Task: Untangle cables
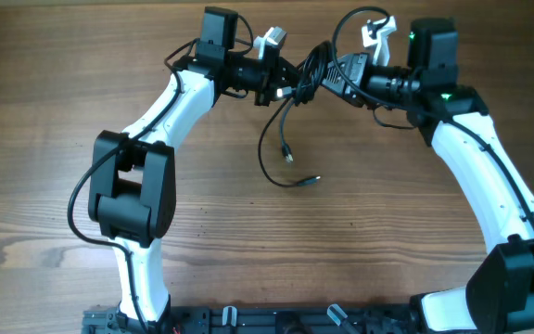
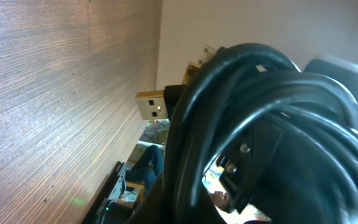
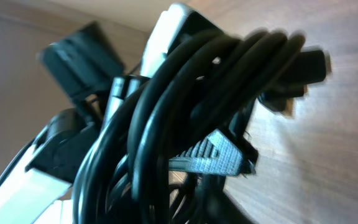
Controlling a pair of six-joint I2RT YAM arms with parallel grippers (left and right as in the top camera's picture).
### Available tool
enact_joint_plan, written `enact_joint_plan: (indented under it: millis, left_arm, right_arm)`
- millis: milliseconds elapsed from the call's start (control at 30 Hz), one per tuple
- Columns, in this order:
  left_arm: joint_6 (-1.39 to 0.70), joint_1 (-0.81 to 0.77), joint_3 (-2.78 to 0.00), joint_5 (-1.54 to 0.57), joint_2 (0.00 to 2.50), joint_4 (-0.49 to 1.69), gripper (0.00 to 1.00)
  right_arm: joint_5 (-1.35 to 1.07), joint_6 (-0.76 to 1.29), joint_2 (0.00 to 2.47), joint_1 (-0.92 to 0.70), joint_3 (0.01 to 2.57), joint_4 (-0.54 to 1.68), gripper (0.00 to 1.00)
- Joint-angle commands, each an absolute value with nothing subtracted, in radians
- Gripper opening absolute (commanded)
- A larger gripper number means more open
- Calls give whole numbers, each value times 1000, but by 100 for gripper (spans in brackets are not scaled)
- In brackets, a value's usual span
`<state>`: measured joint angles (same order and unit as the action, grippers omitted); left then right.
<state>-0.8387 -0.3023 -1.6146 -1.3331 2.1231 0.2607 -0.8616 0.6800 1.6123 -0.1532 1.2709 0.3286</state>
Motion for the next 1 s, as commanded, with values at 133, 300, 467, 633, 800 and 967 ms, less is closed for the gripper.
enact_joint_plan:
  millis: [133,300,467,633,800,967]
  left_arm:
    - [-815,-329,-1618,-1283,2106,255,4]
    - [-815,-329,-1618,-1237,2106,255,4]
    - [-815,-322,-1618,-1232,2106,255,4]
    - [-815,-285,-1618,-1233,2106,255,4]
    - [-814,-208,-1618,-1233,2106,255,4]
    - [-814,-123,-1618,-1232,2106,260,4]
  right_arm:
    - [-607,615,1628,-147,1284,511,4]
    - [-439,549,1562,-70,1284,641,4]
    - [-168,460,1491,-28,1285,779,4]
    - [171,445,1489,-28,1283,962,4]
    - [421,548,1491,-28,1283,1030,4]
    - [523,705,1497,-9,1283,1035,4]
